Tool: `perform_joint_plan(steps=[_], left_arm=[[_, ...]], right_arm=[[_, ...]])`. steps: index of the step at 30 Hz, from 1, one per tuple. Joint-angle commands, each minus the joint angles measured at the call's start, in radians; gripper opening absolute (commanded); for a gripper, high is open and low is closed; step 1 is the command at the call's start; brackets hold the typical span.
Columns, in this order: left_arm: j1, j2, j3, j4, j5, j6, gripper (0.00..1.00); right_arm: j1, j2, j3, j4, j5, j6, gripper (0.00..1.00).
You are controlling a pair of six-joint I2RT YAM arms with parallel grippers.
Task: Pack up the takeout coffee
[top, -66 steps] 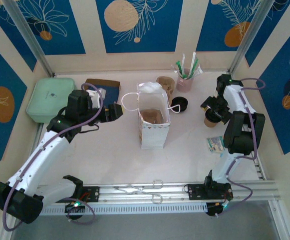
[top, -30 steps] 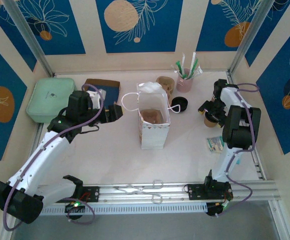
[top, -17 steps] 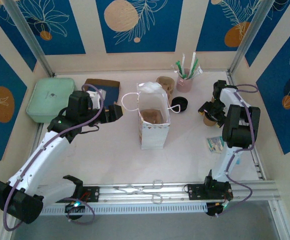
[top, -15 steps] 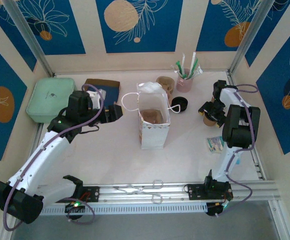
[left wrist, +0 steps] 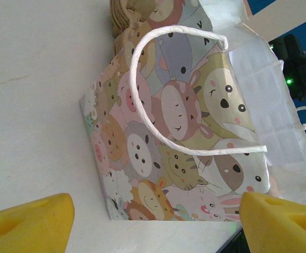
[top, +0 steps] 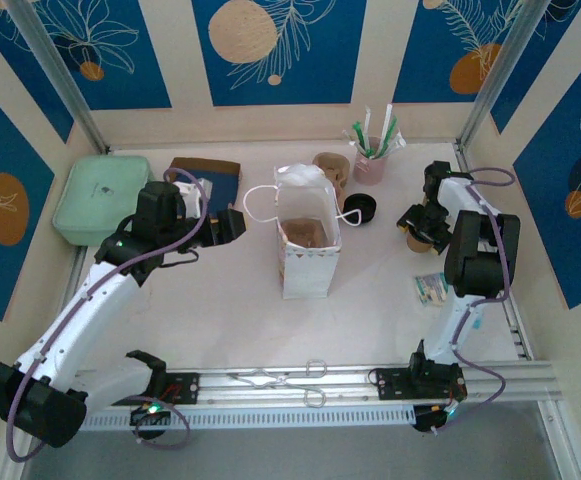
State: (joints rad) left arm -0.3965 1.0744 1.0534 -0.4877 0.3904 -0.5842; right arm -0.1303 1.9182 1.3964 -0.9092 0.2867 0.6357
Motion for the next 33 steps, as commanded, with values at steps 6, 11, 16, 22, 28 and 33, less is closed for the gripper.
perform_joint_plan(steps=[6,11,16,22,28,33], left_arm=[[0.014,-0.011,0.002,0.036,0.011,-0.005,0.82],[0.017,-0.017,0.003,0.038,0.015,-0.011,0.82],[0.019,-0.03,-0.002,0.033,0.014,-0.006,0.82],[0.021,-0.012,0.062,0.009,0.002,0.017,0.81],[0.043,0.091,0.203,0.023,0.019,0.038,0.81],[0.075,0.263,0.385,0.073,0.083,0.055,0.82]], right_arm=[[0.081,-0.093,-0.017,-0.099,0.031,-0.029,0.67],[0.134,-0.159,0.024,-0.163,0.025,-0.057,0.64],[0.196,-0.22,0.091,-0.232,0.011,-0.084,0.64],[0.252,-0.29,0.194,-0.307,-0.034,-0.116,0.63],[0.289,-0.357,0.281,-0.37,-0.047,-0.123,0.61],[0.306,-0.426,0.3,-0.388,-0.07,-0.122,0.59]])
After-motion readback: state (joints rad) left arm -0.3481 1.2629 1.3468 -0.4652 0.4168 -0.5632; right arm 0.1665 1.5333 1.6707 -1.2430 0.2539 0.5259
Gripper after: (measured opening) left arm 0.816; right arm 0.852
